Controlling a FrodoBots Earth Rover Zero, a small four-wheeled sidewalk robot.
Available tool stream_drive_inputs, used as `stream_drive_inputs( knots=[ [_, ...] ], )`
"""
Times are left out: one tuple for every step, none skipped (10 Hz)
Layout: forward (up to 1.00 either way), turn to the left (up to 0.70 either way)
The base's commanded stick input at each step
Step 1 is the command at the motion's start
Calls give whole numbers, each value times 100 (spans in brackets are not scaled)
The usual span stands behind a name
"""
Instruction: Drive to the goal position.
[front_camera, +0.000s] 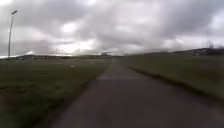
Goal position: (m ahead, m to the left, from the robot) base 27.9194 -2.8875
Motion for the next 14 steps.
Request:
stream_drive_inputs(
  knots=[
    [100, 0],
    [100, 0],
    [100, 0],
    [100, 0],
    [100, 0],
    [100, 0],
    [100, 0],
    [100, 0],
    [100, 0],
    [100, 0],
    [100, 0],
    [100, 0],
    [100, 0],
    [100, 0]
  ],
)
